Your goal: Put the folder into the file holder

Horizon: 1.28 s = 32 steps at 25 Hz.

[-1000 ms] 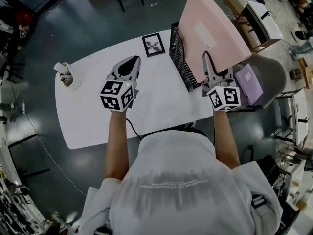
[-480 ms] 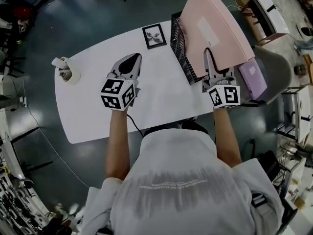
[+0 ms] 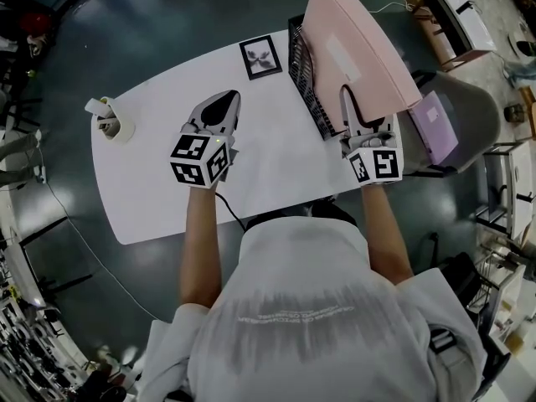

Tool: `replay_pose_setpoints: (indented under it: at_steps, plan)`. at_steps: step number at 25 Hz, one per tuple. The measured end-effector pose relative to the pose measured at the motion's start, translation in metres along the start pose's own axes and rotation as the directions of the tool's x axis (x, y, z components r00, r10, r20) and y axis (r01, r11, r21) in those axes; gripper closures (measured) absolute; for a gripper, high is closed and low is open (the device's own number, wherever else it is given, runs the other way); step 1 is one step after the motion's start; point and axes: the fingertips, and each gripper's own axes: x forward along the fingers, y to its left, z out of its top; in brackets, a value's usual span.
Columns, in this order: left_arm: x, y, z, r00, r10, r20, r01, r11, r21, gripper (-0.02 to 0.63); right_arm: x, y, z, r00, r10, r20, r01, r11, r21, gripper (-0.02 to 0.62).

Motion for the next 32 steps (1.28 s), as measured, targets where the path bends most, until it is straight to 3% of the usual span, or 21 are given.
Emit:
replay_pose_setpoints:
  at_steps: [20,32]
  plan:
    - [-0.001,0.001,-0.024,0.999,0.006,-0.049,-0.007,1.000,-0.027,0.589,0.006,0.001,-0.051,0.994,-0.030,-0.103,0.034,0.999,0.038,0.410]
    - [0.008,-0.007,-0.025,0.998,-0.024,-0.052,0.023,0.999,-0.027,0.589,0.002,0.011,-0.093,0.949,0.023,-0.314,-0.024,1.000,-0.001,0.394]
